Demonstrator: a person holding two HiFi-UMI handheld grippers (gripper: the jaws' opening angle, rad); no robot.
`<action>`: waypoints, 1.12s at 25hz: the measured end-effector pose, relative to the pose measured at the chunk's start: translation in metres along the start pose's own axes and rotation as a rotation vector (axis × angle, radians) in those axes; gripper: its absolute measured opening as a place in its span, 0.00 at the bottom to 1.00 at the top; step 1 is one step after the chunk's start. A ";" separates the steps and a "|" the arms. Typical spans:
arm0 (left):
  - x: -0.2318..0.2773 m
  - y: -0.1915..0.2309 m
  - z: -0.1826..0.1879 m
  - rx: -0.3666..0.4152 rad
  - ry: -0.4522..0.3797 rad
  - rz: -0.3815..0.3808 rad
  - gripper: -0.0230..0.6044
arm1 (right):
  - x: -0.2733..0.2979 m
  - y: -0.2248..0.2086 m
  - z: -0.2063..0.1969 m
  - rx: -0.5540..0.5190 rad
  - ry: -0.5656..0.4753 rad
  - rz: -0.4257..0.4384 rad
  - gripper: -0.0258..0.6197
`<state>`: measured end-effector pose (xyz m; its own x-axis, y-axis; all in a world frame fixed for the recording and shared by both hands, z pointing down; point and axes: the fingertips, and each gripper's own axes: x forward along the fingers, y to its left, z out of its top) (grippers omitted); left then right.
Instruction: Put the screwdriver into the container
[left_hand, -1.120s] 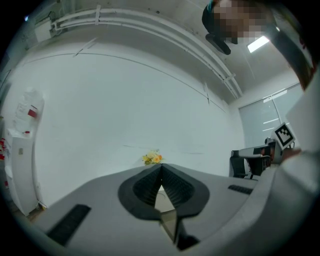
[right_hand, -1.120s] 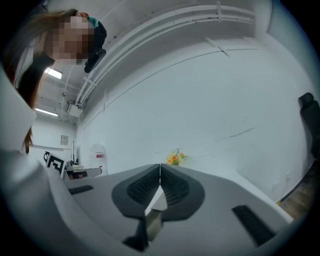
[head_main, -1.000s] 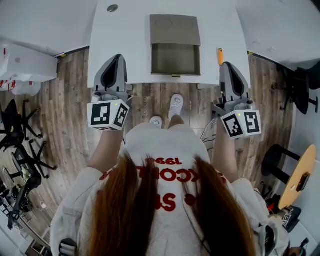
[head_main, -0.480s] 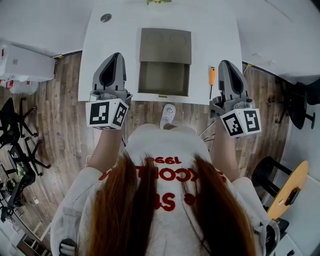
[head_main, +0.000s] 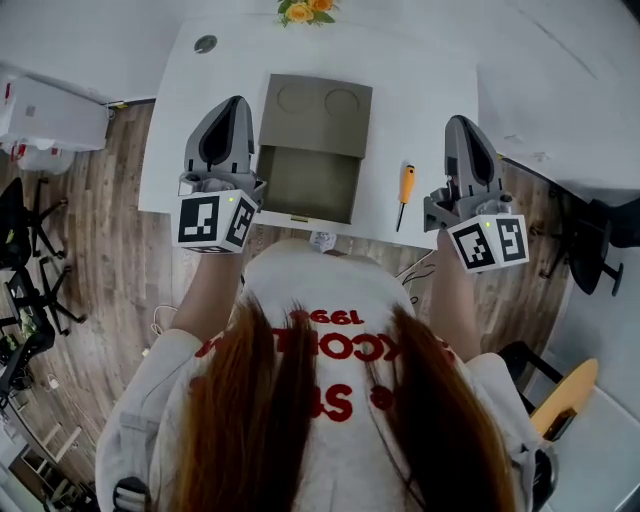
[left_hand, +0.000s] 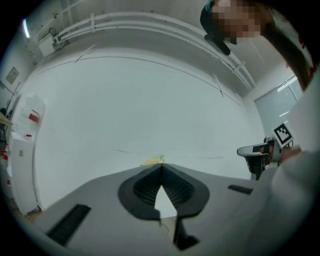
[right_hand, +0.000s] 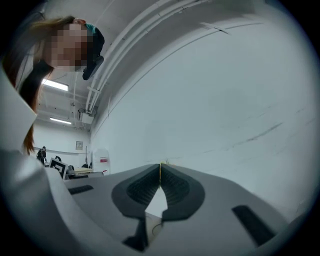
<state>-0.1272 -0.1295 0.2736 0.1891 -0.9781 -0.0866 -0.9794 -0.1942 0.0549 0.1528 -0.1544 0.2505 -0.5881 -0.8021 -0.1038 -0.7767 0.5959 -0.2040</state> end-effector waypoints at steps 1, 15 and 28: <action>0.004 -0.002 -0.001 0.004 0.002 -0.002 0.05 | 0.003 -0.004 0.000 0.006 -0.002 0.001 0.05; 0.042 -0.017 0.007 0.025 0.003 -0.096 0.05 | 0.002 -0.016 0.016 0.000 -0.036 -0.089 0.05; 0.065 -0.072 -0.017 -0.024 0.049 -0.286 0.05 | -0.058 -0.034 0.007 -0.013 -0.013 -0.322 0.05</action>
<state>-0.0430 -0.1807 0.2809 0.4612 -0.8857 -0.0534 -0.8840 -0.4639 0.0585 0.2147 -0.1288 0.2565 -0.3091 -0.9498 -0.0489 -0.9252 0.3122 -0.2158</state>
